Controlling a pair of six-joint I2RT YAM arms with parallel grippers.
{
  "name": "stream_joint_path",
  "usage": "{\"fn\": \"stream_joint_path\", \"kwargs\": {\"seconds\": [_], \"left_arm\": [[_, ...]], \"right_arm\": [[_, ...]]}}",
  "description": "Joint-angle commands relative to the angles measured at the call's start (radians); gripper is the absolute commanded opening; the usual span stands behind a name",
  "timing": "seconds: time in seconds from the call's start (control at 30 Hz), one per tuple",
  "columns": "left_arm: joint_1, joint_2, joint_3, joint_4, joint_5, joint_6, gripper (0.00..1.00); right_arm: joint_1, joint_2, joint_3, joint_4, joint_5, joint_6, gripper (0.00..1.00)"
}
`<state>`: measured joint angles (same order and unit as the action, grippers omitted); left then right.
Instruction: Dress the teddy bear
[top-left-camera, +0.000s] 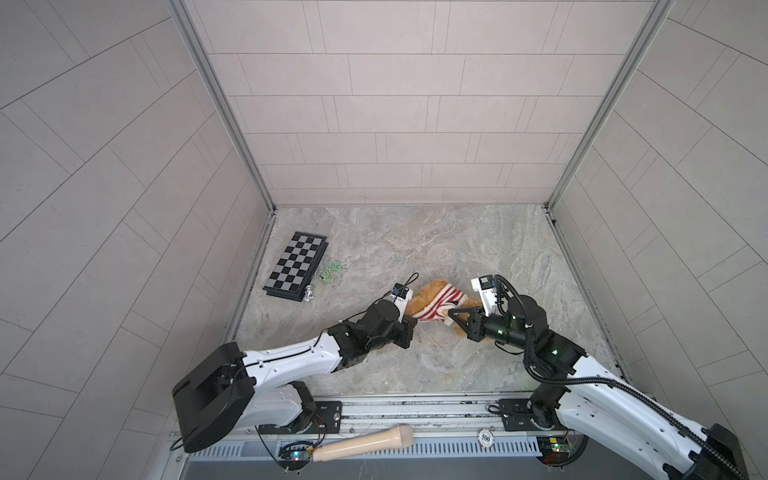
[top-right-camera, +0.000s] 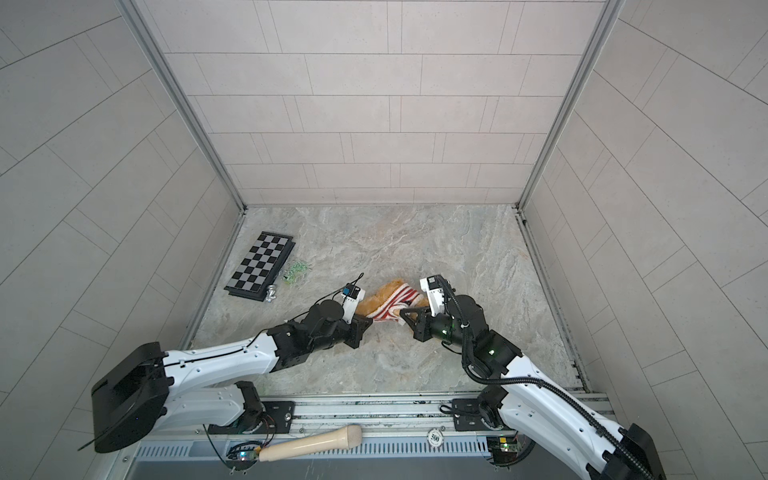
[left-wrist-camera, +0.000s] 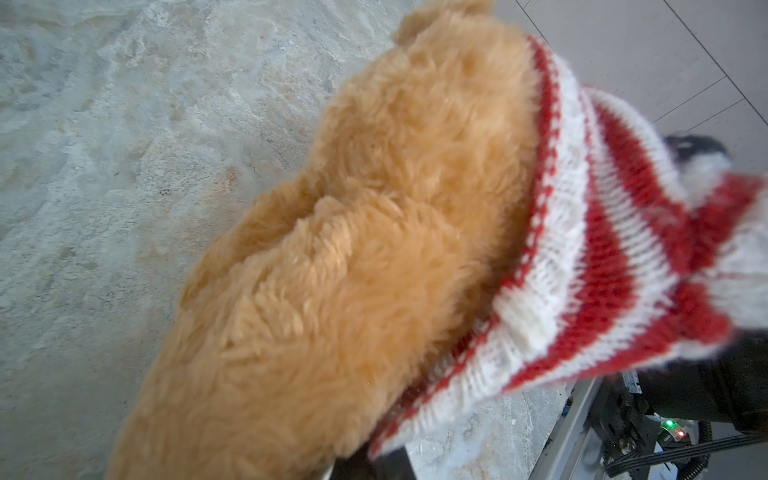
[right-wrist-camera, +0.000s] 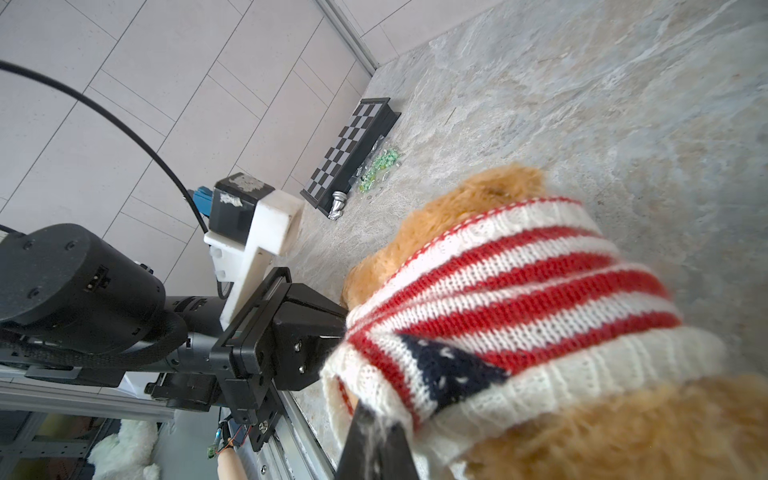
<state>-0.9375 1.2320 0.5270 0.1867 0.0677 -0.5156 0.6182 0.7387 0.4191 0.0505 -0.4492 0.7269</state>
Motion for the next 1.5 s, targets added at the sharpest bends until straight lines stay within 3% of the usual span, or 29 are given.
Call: {"fn": "stream_joint_path", "kwargs": {"seconds": [0.0, 0.4, 0.63, 1.13, 1.47], "left_arm": [[0.017, -0.010, -0.022, -0.064, -0.013, 0.003, 0.00], [-0.045, 0.005, 0.013, 0.010, 0.059, -0.023, 0.00], [-0.055, 0.020, 0.022, 0.023, 0.071, -0.024, 0.00], [-0.063, 0.031, 0.018, 0.068, 0.102, -0.055, 0.00], [-0.063, 0.028, 0.015, 0.137, 0.137, -0.092, 0.00]], "right_arm": [[0.002, 0.042, -0.006, 0.143, -0.005, -0.006, 0.00], [0.080, 0.145, 0.034, -0.016, 0.155, -0.200, 0.27], [0.161, 0.152, 0.083, -0.138, 0.304, -0.311, 0.22], [0.268, 0.254, 0.108, -0.156, 0.308, -0.406, 0.23], [0.296, 0.214, 0.069, -0.157, 0.293, -0.588, 0.27]]}}
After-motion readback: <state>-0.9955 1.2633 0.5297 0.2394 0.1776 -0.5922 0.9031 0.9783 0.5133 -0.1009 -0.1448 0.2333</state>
